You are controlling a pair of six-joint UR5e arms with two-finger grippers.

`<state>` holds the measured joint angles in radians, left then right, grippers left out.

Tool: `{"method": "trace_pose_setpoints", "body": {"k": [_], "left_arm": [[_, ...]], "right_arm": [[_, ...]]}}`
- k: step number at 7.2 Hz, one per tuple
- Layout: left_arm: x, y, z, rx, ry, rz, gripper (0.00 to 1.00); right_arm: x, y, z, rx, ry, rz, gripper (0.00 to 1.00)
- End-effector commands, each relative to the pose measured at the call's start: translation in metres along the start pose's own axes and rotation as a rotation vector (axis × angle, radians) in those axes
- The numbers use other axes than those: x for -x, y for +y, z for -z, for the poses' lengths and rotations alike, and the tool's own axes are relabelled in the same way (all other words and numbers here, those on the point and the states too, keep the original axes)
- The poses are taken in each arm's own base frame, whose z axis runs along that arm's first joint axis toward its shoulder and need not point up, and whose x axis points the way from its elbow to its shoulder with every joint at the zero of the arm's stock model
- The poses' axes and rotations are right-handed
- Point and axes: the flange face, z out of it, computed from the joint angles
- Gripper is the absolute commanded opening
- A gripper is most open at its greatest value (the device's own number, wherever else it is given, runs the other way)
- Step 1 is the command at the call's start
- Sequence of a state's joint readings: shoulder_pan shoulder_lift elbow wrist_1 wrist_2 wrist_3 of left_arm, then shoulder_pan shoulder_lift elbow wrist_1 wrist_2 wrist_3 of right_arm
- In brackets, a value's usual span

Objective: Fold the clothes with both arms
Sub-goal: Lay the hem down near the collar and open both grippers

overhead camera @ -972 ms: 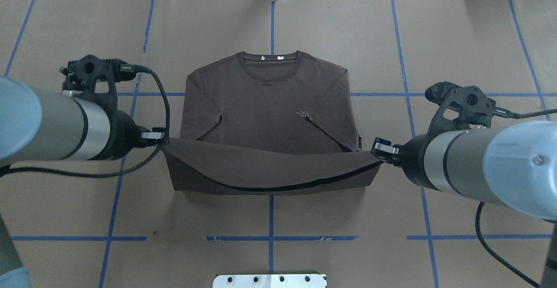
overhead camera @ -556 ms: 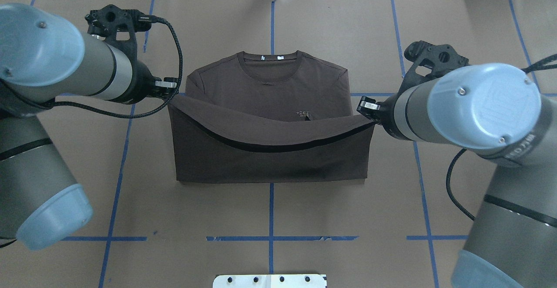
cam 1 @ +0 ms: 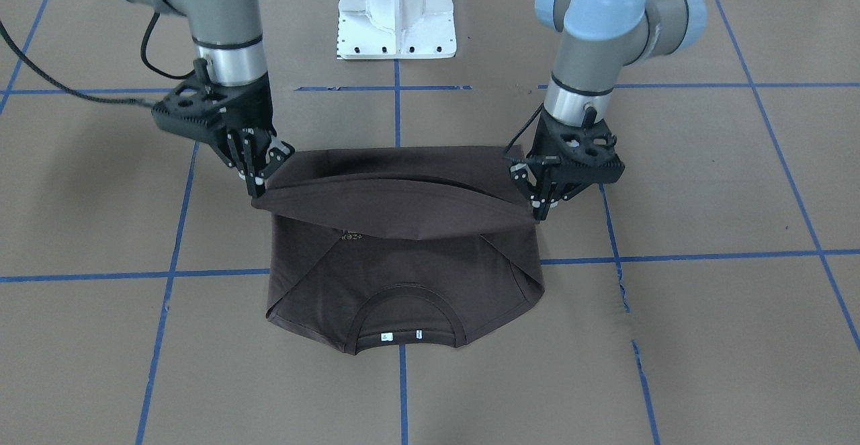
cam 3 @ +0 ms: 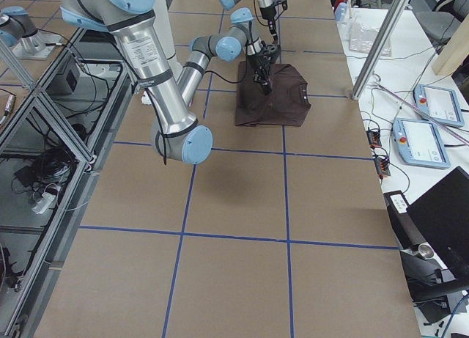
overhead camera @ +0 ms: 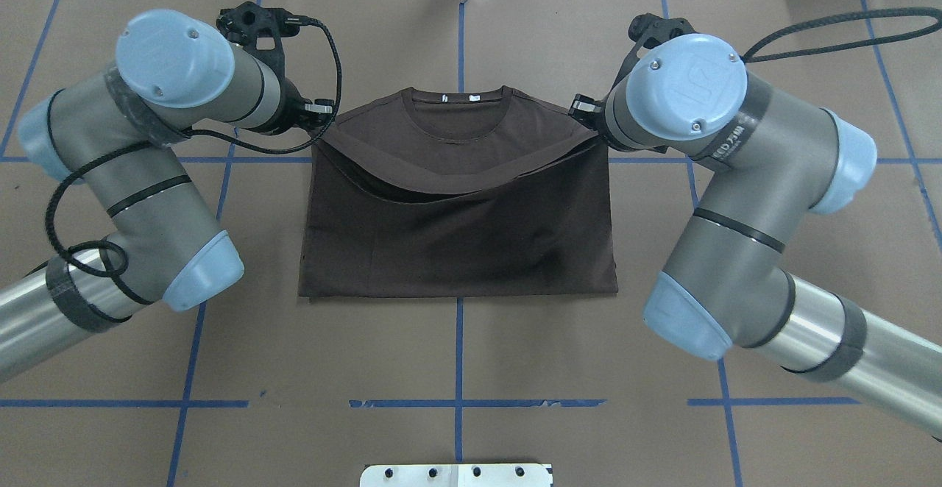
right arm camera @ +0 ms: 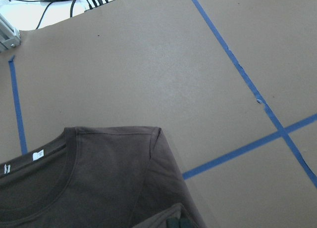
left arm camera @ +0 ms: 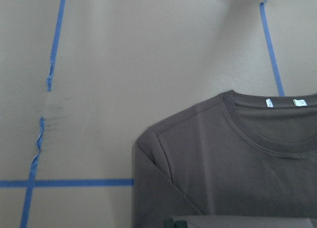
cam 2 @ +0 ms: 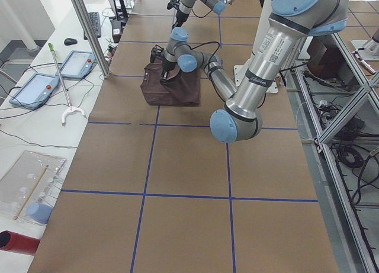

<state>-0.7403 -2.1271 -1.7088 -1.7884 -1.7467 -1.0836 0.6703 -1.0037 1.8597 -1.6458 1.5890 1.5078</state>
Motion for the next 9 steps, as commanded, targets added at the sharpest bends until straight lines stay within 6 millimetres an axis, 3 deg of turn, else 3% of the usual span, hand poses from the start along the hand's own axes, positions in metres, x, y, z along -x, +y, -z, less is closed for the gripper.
{"method": "trace_pose_setpoints", "body": {"k": [1,3,5,7,8,9], "left_arm": [[0.013,-0.016,-0.049,-0.011,-0.011,0.006,0.0],[0.022,-0.025,-0.089,-0.034,-0.036,0.004,0.0],[0.03,-0.024,-0.103,-0.029,-0.045,0.001,0.0],[0.03,-0.024,-0.105,-0.027,-0.048,-0.017,0.0],[0.03,-0.023,-0.104,-0.024,-0.046,-0.052,0.54],[0.031,-0.023,-0.096,-0.024,-0.036,-0.189,1.0]], "right_arm": [[0.023,-0.022,-0.069,-0.018,0.015,0.0,0.0],[0.014,-0.026,-0.113,-0.02,0.035,0.001,0.0],[0.009,-0.025,-0.129,-0.014,0.064,0.011,0.0],[0.006,-0.025,-0.134,-0.013,0.075,0.023,0.0],[0.006,-0.025,-0.134,-0.011,0.077,0.067,0.57],[0.007,-0.024,-0.132,-0.011,0.071,0.106,1.0]]}}
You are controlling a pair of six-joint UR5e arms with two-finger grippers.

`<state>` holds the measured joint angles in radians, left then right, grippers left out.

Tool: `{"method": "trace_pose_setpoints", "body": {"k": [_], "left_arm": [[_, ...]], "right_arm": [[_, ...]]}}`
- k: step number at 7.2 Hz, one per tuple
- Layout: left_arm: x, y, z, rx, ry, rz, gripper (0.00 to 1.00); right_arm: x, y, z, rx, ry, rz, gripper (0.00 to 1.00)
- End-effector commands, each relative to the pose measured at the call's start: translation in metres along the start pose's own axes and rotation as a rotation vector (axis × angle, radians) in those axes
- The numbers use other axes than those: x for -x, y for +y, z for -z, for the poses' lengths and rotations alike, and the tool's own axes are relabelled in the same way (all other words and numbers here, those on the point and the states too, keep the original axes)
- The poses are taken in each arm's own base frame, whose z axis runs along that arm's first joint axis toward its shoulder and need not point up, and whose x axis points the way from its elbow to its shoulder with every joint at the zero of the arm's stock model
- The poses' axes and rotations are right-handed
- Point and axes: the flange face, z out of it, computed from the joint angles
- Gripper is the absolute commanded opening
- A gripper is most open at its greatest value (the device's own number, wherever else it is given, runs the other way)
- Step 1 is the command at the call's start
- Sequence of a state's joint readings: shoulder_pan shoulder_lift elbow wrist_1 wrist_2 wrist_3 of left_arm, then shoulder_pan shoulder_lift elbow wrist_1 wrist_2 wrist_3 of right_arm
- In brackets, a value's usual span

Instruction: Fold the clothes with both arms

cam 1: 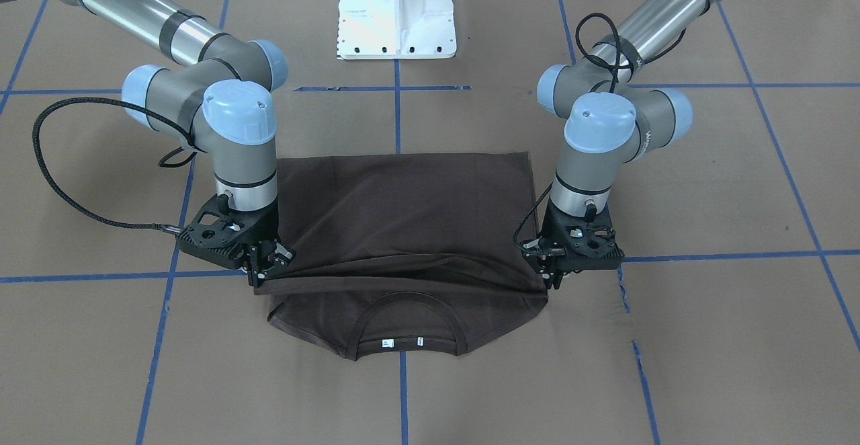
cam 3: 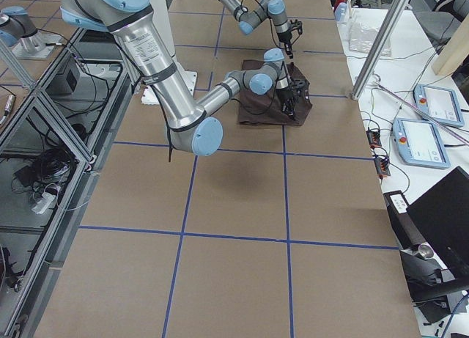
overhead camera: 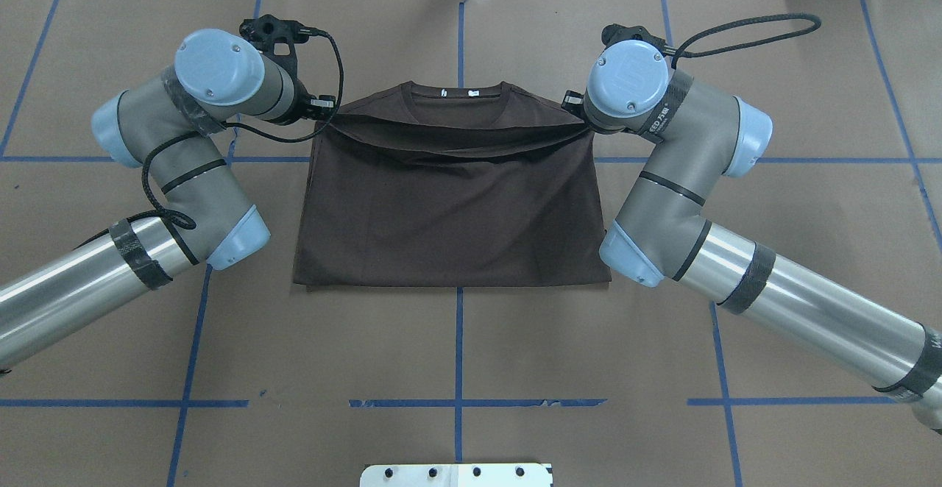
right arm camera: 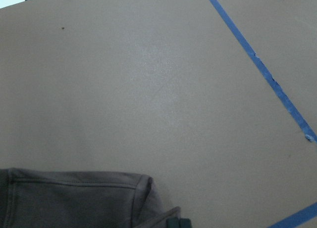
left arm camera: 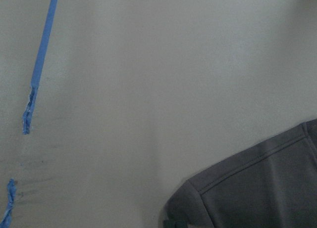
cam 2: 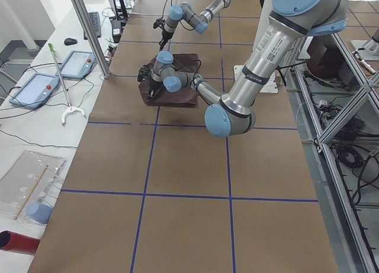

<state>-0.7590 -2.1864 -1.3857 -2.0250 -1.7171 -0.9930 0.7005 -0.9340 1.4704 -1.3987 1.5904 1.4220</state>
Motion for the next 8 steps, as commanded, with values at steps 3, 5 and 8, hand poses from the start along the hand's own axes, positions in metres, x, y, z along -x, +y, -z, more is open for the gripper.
{"method": "trace_pose_setpoints", "body": {"k": [3,5,8], "left_arm": [[0.036,0.042,0.062,-0.014,0.085,-0.136,1.0],[0.064,0.117,0.082,0.042,0.147,-0.067,1.0],[0.064,0.2,0.071,0.104,0.262,0.212,0.57]], "right_arm": [[-0.006,-0.015,0.036,0.07,-0.086,0.123,1.0],[-0.006,-0.014,0.039,0.07,-0.092,0.124,1.0],[-0.008,-0.013,0.045,0.07,-0.103,0.126,1.0]]}}
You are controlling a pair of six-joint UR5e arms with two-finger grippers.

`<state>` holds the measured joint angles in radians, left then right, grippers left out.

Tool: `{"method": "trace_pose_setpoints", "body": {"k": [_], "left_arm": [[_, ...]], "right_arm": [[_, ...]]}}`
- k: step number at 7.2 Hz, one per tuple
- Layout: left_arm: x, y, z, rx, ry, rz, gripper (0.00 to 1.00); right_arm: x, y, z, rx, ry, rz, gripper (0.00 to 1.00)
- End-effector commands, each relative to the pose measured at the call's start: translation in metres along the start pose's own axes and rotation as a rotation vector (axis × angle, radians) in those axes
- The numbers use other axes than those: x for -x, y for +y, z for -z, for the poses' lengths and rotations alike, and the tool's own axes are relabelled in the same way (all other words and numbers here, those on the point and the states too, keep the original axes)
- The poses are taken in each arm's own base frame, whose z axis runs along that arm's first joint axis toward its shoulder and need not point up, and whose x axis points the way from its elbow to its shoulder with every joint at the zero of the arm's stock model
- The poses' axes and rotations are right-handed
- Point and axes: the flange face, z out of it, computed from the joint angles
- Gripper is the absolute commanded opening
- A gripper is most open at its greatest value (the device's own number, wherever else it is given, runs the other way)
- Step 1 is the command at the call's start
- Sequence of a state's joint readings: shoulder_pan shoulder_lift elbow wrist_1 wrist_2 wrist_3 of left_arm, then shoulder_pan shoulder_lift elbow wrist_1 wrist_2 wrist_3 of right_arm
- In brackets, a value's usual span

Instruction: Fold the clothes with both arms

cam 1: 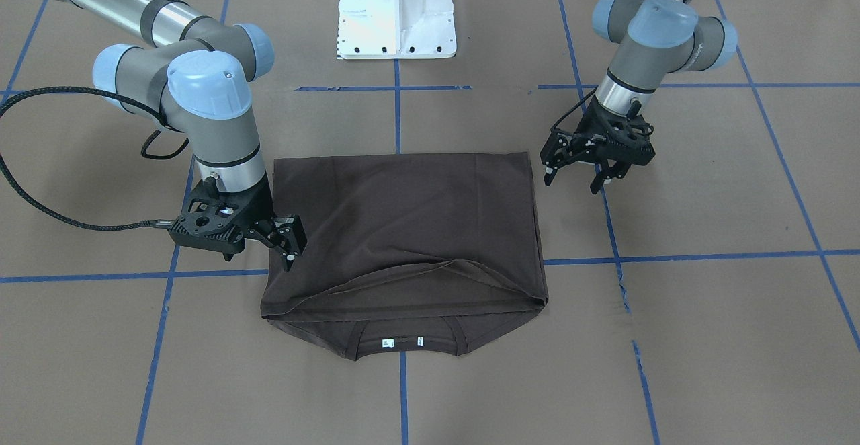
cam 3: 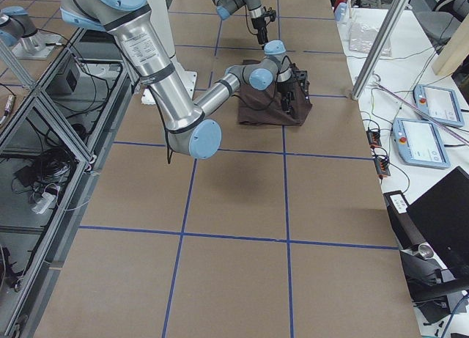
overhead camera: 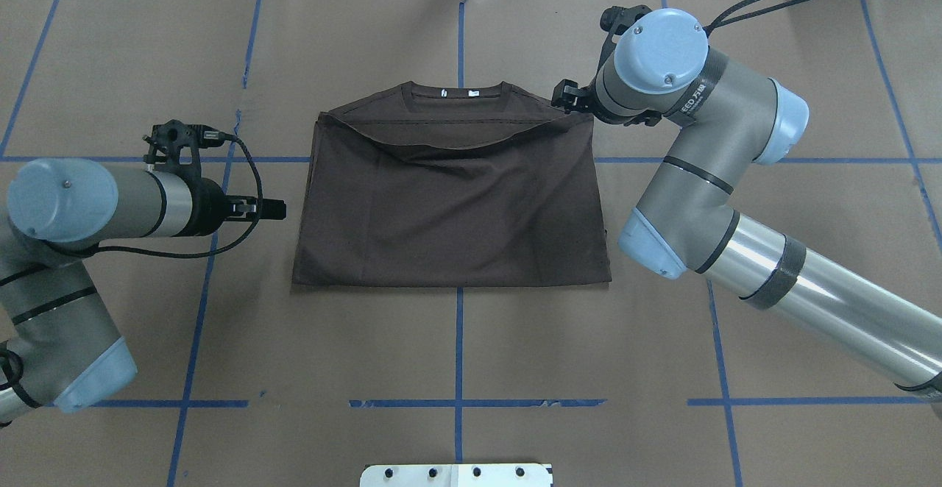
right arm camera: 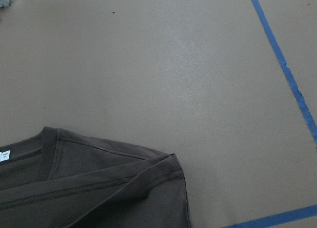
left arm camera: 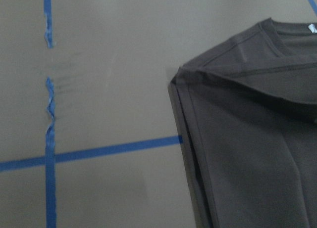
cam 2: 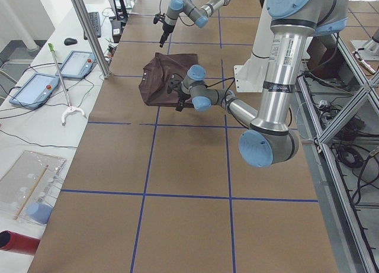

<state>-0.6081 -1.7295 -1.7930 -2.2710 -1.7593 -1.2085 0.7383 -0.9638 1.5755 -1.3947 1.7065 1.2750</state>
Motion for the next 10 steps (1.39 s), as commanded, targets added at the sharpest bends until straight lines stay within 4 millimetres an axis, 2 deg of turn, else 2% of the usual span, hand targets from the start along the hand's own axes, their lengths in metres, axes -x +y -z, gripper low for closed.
{"method": "trace_pose_setpoints", "body": {"k": [1,2,3,5,6,8,9,10], "left_arm": [[-0.013,0.05,-0.019,0.018,0.021,0.137,0.57],[-0.025,0.064,-0.024,0.041,0.032,0.161,0.56],[-0.033,0.067,-0.025,0.048,0.042,0.162,0.55],[-0.035,0.067,-0.025,0.047,0.045,0.161,0.54],[-0.037,0.071,-0.027,0.053,0.045,0.158,0.5],[-0.041,0.081,-0.03,0.069,0.046,0.147,0.24],[-0.041,0.081,-0.031,0.069,0.045,0.146,0.2],[-0.041,0.082,-0.03,0.071,0.046,0.144,0.0]], "right_arm": [[-0.001,0.0,0.003,-0.001,-0.004,0.0,1.0],[-0.003,0.0,0.002,0.0,-0.001,0.001,1.0],[-0.003,0.002,0.001,0.001,0.001,0.003,1.0],[-0.005,0.0,0.001,0.0,0.002,0.01,1.0],[-0.006,0.0,0.0,0.0,0.004,0.013,1.0],[-0.008,-0.002,0.0,-0.002,0.006,0.011,1.0],[-0.009,-0.003,0.0,-0.003,0.007,0.013,1.0],[-0.01,-0.005,0.0,-0.005,0.008,0.02,1.0]]}}
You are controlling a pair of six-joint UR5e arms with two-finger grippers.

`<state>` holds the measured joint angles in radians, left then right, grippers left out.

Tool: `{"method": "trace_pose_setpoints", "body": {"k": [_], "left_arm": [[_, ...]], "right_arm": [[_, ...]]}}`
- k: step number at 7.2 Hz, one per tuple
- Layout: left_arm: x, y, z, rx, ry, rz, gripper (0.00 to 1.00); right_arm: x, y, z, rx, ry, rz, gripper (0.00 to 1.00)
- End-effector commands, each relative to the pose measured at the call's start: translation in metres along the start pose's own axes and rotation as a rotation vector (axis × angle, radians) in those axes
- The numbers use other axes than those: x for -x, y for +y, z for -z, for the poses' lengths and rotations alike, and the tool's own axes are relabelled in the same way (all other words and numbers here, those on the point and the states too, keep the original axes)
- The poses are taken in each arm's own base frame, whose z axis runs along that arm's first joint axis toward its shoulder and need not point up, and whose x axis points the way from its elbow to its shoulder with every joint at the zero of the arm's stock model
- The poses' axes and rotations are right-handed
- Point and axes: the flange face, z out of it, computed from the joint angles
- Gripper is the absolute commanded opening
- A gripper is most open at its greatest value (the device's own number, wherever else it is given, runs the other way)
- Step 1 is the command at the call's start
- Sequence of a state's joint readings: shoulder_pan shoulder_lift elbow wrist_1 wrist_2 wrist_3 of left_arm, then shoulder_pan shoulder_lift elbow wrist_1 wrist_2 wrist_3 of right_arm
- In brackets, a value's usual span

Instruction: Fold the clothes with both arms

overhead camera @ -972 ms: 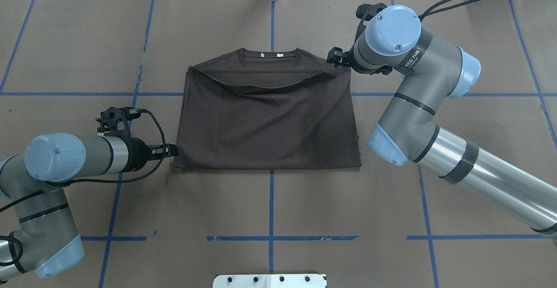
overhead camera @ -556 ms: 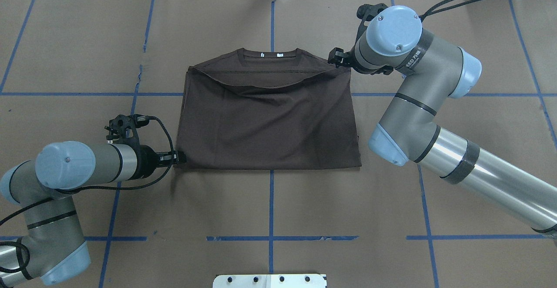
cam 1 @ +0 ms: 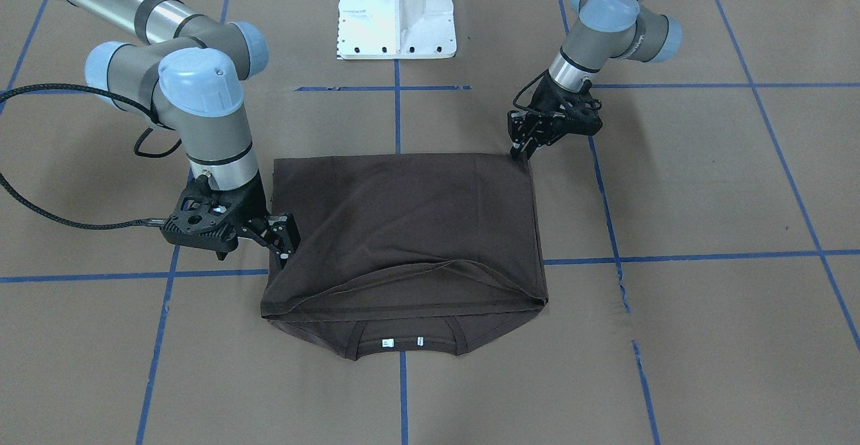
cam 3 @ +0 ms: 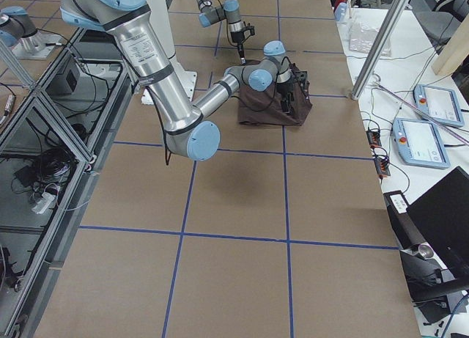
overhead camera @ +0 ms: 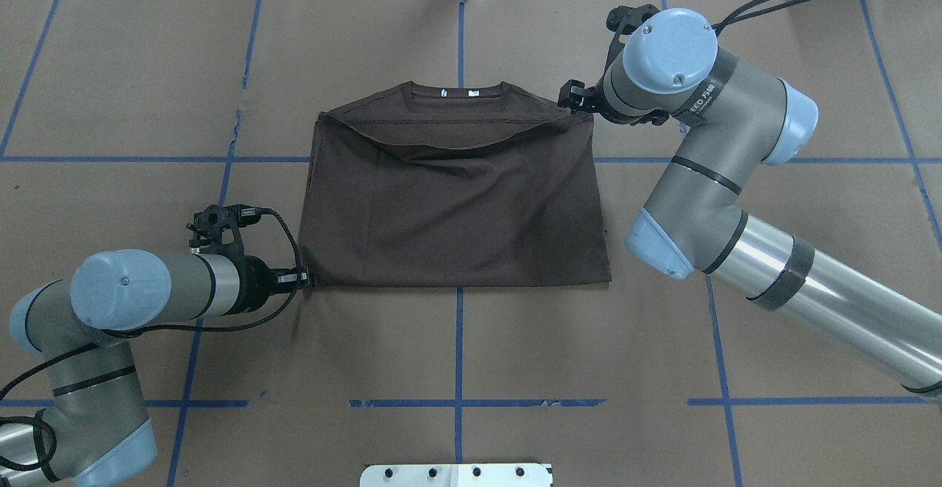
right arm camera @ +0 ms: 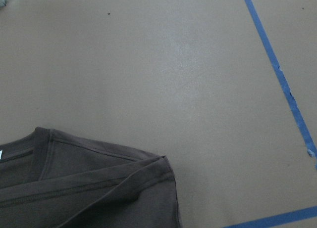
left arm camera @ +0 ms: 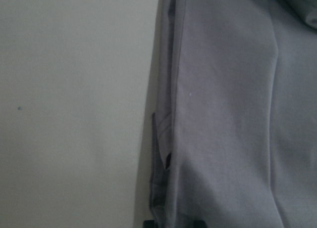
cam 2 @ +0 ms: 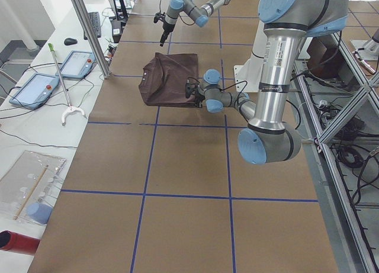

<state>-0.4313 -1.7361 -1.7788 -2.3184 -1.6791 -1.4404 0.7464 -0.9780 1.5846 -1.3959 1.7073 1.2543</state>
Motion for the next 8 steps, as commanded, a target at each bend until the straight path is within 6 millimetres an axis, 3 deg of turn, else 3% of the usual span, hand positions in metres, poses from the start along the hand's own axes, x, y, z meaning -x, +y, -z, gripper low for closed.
{"method": "trace_pose_setpoints", "body": {"k": [1,2,3,4,5,6,7,8], "left_arm": [[-0.003,0.001,0.005,0.002,0.007,-0.007,0.0],[-0.002,-0.006,0.008,-0.008,0.006,-0.03,0.0],[0.005,-0.028,0.015,-0.043,-0.002,-0.112,0.0],[0.022,-0.071,0.026,-0.109,-0.037,-0.17,0.0],[0.053,-0.11,0.025,-0.152,-0.103,-0.203,0.0],[0.059,-0.161,0.025,-0.212,-0.139,-0.229,0.0],[0.063,-0.21,0.008,-0.251,-0.182,-0.22,0.0],[0.047,-0.261,-0.012,-0.282,-0.21,-0.2,0.0]], "right_arm": [[-0.001,-0.002,0.0,-0.002,0.001,0.006,1.0],[-0.001,-0.002,0.0,-0.002,0.001,0.006,1.0],[-0.001,-0.002,0.001,-0.003,0.0,0.006,1.0],[-0.001,-0.002,0.001,-0.004,0.0,0.006,1.0],[-0.001,-0.002,0.001,-0.004,0.0,0.006,1.0],[-0.001,-0.001,0.0,-0.003,0.0,0.007,1.0],[0.0,-0.001,0.003,-0.005,-0.004,0.008,1.0],[0.002,-0.002,0.011,-0.009,-0.019,0.009,1.0]]}}
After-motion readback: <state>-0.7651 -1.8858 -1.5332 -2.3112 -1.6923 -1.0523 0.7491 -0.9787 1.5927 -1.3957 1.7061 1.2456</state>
